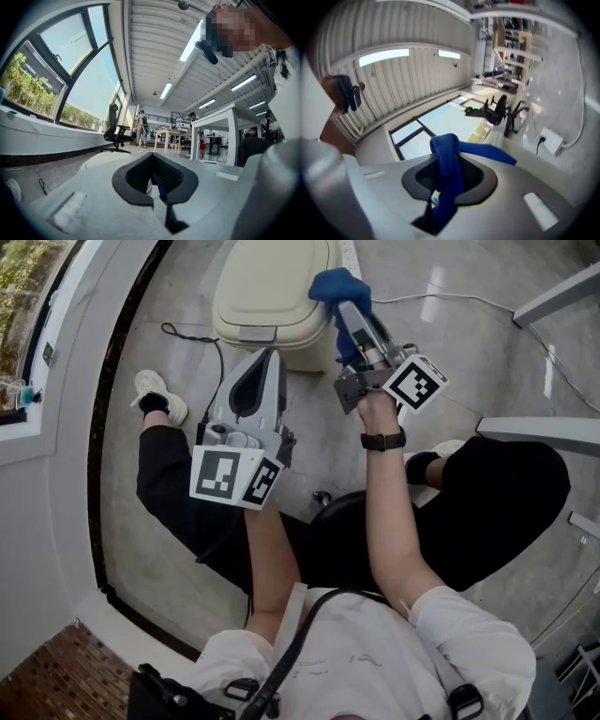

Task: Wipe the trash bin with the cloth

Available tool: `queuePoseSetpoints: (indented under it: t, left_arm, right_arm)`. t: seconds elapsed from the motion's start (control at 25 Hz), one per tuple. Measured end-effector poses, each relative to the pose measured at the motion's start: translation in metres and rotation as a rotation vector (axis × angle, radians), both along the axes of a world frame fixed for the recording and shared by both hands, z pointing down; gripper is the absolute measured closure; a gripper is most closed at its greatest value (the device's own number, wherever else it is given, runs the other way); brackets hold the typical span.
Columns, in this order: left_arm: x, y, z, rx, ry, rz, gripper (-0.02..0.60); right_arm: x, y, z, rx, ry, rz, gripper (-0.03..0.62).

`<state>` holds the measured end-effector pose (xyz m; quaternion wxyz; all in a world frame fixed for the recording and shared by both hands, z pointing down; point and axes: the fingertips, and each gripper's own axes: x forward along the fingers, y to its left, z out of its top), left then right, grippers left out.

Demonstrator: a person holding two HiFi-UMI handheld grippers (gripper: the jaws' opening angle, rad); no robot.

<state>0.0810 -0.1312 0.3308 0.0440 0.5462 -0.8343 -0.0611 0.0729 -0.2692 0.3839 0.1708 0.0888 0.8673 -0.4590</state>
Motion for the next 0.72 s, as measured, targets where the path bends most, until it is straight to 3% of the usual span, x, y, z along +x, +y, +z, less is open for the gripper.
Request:
queuePoseSetpoints:
  t: [0.08,0.16,0.24,0.44,0.6,0.72]
  left_arm:
    - [0.0,0.001,-0.001,-0.001,-0.006,-0.005,0.581]
    - [-0.001,0.003,0.0,-0.01,-0.011,-0.007,0.581]
    - [-0.005,0.007,0.003,-0.021,-0.008,-0.016,0.581]
    - [-0.016,0.008,0.011,-0.052,0.0,-0.027,0.581]
    - [-0.022,0.002,0.015,-0.076,-0.004,-0.02,0.581]
    - [-0.025,-0.004,0.014,-0.082,-0.006,-0.004,0.581]
  right_arm:
    - [-0.009,0.01,0.016,-0.051,-0.045,-0.077,0.526]
    - [-0.005,-0.001,0.032,-0.098,-0.075,-0.019,0.525]
    - [-0.005,-0.014,0.061,-0.136,-0.027,0.047,0.525]
    - [-0.015,-0.007,0.23,-0.25,0.466,0.031,0.523]
    - [-0.006,0.009,0.334,-0.394,0.696,0.02,0.523]
    - [-0.003,0.026,0.387,-0.435,0.841,-0.022,0.523]
